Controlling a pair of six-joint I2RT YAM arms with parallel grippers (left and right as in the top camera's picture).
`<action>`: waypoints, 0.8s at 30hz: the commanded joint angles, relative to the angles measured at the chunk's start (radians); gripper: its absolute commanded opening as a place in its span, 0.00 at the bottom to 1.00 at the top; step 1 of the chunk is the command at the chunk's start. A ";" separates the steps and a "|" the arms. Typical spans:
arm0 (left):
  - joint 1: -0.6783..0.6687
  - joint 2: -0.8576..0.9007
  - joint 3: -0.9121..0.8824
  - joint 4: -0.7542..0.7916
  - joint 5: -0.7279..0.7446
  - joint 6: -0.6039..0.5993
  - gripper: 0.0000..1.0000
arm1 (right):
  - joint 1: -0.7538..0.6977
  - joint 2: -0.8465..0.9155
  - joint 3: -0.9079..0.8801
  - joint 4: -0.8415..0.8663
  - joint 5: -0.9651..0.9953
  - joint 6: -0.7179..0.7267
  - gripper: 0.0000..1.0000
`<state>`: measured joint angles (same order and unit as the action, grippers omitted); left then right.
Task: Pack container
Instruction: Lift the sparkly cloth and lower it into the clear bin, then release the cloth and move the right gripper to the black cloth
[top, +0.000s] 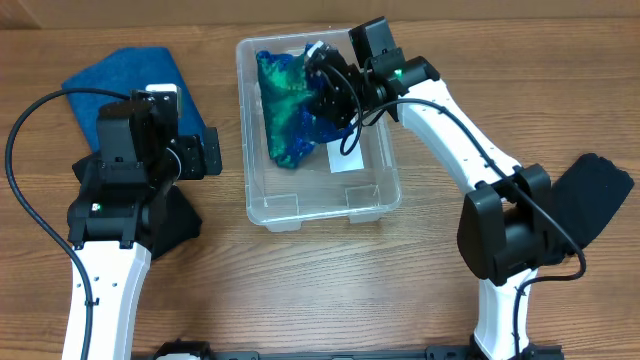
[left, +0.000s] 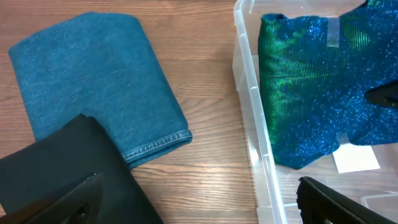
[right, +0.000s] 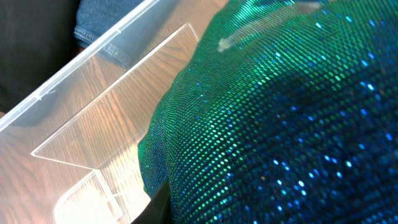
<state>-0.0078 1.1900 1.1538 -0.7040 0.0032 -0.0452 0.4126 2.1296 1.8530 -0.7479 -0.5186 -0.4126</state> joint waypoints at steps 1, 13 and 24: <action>-0.005 0.007 0.027 0.002 0.008 0.023 1.00 | 0.002 -0.008 0.018 0.013 -0.059 -0.007 0.04; -0.005 0.007 0.027 0.005 0.008 0.023 1.00 | -0.016 -0.043 0.237 -0.166 0.470 0.204 1.00; -0.005 0.007 0.027 0.006 0.004 0.023 1.00 | -0.140 -0.138 0.421 -0.610 0.723 0.602 0.52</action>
<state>-0.0078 1.1900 1.1538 -0.7036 0.0032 -0.0448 0.3519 1.9926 2.2738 -1.2415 0.1490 -0.0101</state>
